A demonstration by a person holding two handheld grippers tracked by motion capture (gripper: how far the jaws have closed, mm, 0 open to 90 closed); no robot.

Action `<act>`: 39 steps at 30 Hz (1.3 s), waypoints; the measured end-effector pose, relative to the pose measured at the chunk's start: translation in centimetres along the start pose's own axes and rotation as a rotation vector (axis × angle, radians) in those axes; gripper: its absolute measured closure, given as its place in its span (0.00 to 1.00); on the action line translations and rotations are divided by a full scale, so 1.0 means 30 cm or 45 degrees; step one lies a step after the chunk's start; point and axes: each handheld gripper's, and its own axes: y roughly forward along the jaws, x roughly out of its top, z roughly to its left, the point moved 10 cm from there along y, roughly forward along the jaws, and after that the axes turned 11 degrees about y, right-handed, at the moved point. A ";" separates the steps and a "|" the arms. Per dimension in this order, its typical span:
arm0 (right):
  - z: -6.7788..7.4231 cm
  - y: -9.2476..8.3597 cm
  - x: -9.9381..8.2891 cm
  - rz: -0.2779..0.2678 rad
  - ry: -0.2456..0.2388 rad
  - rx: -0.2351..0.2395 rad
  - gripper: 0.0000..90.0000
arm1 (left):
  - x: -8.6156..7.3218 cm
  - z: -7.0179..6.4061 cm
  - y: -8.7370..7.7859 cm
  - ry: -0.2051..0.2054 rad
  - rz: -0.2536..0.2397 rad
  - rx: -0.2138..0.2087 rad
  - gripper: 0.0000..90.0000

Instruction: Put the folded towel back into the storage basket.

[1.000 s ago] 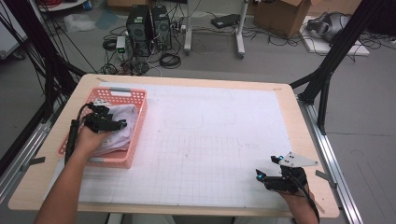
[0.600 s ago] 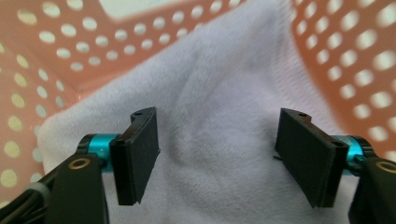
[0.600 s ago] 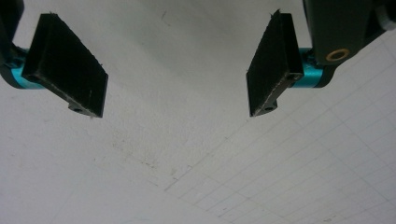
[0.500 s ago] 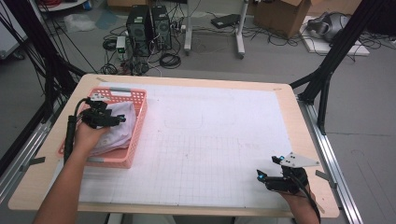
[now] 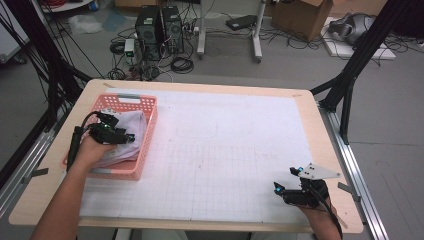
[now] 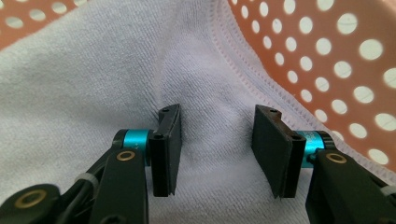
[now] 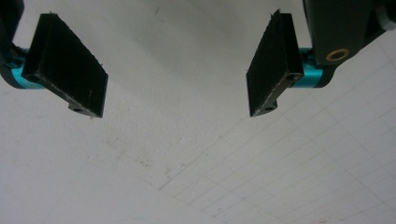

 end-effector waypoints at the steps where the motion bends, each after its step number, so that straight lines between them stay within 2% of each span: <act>1: -0.002 -0.002 0.002 -0.005 -0.002 -0.002 0.22 | 0.005 0.006 -0.010 -0.017 -0.024 0.010 0.54; 2: -0.001 -0.003 0.002 -0.005 0.005 -0.002 0.22 | 0.015 0.017 -0.026 -0.041 -0.070 0.036 0.46; 3: -0.003 -0.005 0.004 -0.009 0.002 -0.002 0.22 | 0.042 0.043 -0.075 -0.117 -0.226 0.111 0.41; 4: -0.003 -0.006 0.004 -0.009 0.003 -0.003 0.22 | 0.042 0.043 -0.075 -0.117 -0.226 0.111 0.40; 5: -0.003 -0.006 0.004 -0.009 0.003 -0.003 0.22 | 0.052 0.054 -0.104 -0.138 -0.300 0.133 0.40; 6: -0.004 -0.006 0.007 -0.020 0.000 -0.003 0.22 | 0.060 0.061 -0.131 -0.159 -0.370 0.156 0.34; 7: -0.004 -0.007 0.009 -0.025 0.002 -0.005 0.22 | 0.067 0.062 -0.158 -0.179 -0.441 0.164 0.32; 10: -0.006 -0.009 0.013 -0.040 0.005 -0.008 0.22 | 0.075 0.067 -0.237 -0.234 -0.616 0.201 0.28; 12: -0.011 -0.010 0.015 -0.046 0.009 -0.024 0.22 | 0.075 0.066 -0.279 -0.253 -0.683 0.227 0.23; 16: -0.022 -0.013 0.015 -0.052 -0.005 -0.047 0.22 | 0.087 0.034 -0.350 -0.235 -0.813 0.230 0.22; 19: -0.027 -0.013 0.016 -0.055 -0.004 -0.051 0.22 | 0.103 -0.003 -0.389 -0.221 -0.872 0.232 0.22; 23: -0.029 -0.006 0.015 -0.051 -0.004 -0.051 0.22 | 0.135 -0.082 -0.415 -0.170 -0.926 0.187 0.22; 25: -0.029 -0.003 0.018 -0.054 -0.007 -0.048 0.22 | 0.150 -0.115 -0.419 -0.164 -0.953 0.166 0.22; 33: -0.024 -0.005 0.023 -0.071 0.002 -0.030 0.22 | 0.195 -0.292 -0.384 -0.081 -0.991 0.015 0.22; 39: -0.025 -0.002 0.039 -0.107 0.024 -0.020 0.22 | 0.216 -0.441 -0.367 0.011 -1.000 -0.070 0.23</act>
